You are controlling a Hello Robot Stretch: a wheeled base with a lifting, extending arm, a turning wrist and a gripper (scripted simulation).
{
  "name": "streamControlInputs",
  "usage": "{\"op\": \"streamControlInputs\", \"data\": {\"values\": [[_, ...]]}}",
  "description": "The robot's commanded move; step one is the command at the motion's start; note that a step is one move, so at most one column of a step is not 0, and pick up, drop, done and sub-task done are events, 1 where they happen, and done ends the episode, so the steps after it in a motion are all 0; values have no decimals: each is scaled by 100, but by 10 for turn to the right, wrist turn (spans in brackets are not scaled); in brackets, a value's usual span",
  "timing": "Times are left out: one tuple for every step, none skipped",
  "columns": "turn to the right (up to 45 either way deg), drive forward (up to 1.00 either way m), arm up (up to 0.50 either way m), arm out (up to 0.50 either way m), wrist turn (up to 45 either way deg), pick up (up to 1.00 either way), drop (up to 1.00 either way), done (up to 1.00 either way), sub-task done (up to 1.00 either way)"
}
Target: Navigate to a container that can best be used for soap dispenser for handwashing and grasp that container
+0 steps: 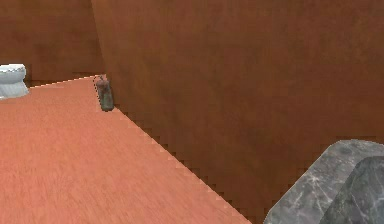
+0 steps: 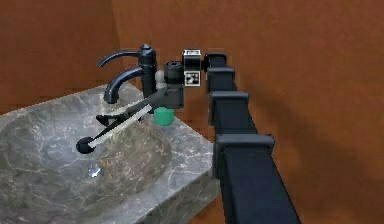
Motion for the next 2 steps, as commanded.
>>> {"op": "streamControlInputs", "data": {"values": [[0, 0, 0, 0, 450, 0, 0, 0, 0], [0, 0, 0, 0, 270, 0, 0, 0, 0]]}}
